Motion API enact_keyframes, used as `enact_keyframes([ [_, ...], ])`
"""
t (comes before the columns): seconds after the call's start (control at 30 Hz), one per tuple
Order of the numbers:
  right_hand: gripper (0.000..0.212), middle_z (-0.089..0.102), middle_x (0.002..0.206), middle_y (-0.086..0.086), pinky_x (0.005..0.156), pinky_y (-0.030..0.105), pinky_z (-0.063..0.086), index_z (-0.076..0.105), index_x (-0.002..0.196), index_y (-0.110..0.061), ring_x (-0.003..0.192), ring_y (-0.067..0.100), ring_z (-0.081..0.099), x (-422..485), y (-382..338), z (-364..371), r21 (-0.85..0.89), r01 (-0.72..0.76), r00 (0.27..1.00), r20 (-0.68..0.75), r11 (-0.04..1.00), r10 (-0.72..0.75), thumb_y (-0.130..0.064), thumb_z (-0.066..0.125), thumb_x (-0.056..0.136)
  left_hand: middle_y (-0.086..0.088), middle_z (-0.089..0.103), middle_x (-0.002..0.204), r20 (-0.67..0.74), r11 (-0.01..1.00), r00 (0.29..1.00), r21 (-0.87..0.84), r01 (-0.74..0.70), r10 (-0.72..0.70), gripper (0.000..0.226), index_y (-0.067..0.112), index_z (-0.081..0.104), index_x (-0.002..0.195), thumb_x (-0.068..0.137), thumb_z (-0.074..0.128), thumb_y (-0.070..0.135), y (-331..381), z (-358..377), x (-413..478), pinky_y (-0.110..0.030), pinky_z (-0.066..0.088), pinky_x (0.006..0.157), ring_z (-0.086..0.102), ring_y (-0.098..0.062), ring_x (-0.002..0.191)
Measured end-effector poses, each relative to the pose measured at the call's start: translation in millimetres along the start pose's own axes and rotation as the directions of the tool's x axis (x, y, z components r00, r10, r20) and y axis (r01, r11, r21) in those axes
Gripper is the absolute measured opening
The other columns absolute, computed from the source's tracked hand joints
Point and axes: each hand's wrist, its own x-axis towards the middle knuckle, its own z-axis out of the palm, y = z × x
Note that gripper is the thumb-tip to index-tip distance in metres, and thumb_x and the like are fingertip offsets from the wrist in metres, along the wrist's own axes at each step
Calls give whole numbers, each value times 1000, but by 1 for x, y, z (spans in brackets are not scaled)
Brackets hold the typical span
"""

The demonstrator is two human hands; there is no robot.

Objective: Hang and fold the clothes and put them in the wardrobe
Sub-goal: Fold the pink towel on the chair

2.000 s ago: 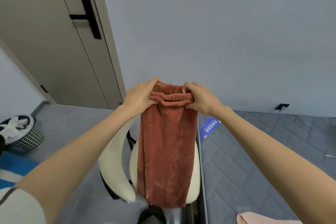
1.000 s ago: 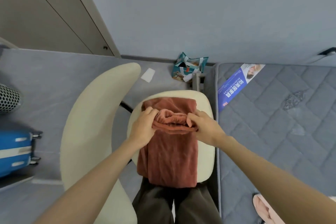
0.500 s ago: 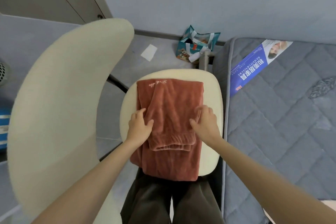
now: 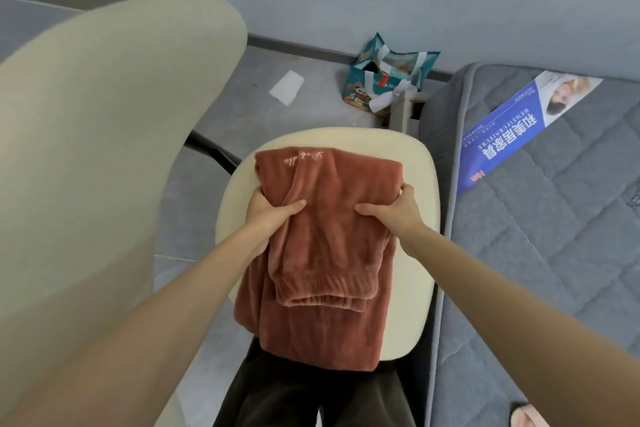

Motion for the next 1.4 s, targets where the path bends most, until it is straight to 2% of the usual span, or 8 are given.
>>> enact_keyframes([
  [0.13, 60, 64, 108, -5, 78, 28, 48, 55, 118, -23, 101, 17, 60, -2, -14, -11, 8, 19, 997, 71, 1000, -20, -13, 84, 66, 12, 59, 107, 73, 997, 995, -30, -73, 75, 71, 26, 46, 126, 68, 85, 16, 17, 5, -7, -15, 44, 70, 56, -2, 89],
  [0.3, 52, 66, 101, -5, 87, 31, 50, 59, 112, -19, 99, 16, 61, -4, -47, -35, 109, 186, 981, -77, 977, -178, -1, 81, 69, 18, 58, 106, 52, 969, 968, -27, -244, 245, 69, 28, 46, 126, 70, 83, 11, 69, 9, -12, -4, 41, 69, 57, 0, 93],
  [0.53, 48, 63, 87, -17, 59, 8, 49, 58, 97, -28, 78, -3, 60, -7, -119, -70, 189, 397, 909, -214, 898, -357, 8, 76, 70, -8, 52, 129, -28, 919, 924, 124, -375, 381, 65, 22, 51, 128, 72, 81, 13, 156, 24, -11, -36, 43, 103, 52, -22, 117],
  [0.7, 40, 64, 97, -5, 80, 34, 53, 55, 101, -23, 93, 16, 61, -34, -109, -74, -83, 535, 800, -272, 841, -535, 0, 72, 73, -9, 58, 112, -114, 942, 935, 42, -334, 337, 45, 14, 58, 114, 74, 78, 7, 145, 19, -24, -23, 52, 82, 60, -22, 102],
  [0.9, 43, 59, 94, -4, 74, 31, 46, 52, 85, -38, 93, 22, 54, -77, -59, -60, -235, 600, 734, -218, 765, -643, 0, 62, 68, 5, 69, 78, -121, 976, 980, -127, -175, 160, 35, 23, 64, 84, 70, 71, -8, 86, -11, -56, -24, 53, 63, 67, -14, 77],
  [1.03, 41, 60, 93, -13, 72, 25, 47, 55, 85, -37, 89, 11, 58, -101, -31, -53, -177, 605, 762, -154, 776, -629, 0, 63, 70, -10, 66, 90, 49, 934, 999, -358, 12, 6, 37, 2, 58, 105, 83, 42, -23, 63, -34, -77, -25, 55, 67, 66, -17, 83],
  [1.3, 50, 50, 99, -20, 75, 29, 49, 53, 87, -39, 96, 6, 51, -144, 49, -44, -440, 583, 786, 90, 683, -612, 6, 58, 69, -17, 55, 109, 142, 791, 926, -486, 372, -349, 24, 4, 55, 101, 96, 33, 10, 26, -78, -113, -46, 48, 70, 58, -35, 92],
  [1.4, 61, 52, 105, -17, 81, 29, 49, 57, 83, -39, 100, 12, 50, -151, 85, -39, -547, 539, 833, 235, 640, -500, 19, 48, 66, -10, 55, 99, 158, 860, 897, -256, 442, -414, 30, 13, 62, 94, 92, 40, 32, 13, -77, -119, -41, 45, 70, 56, -28, 86],
])
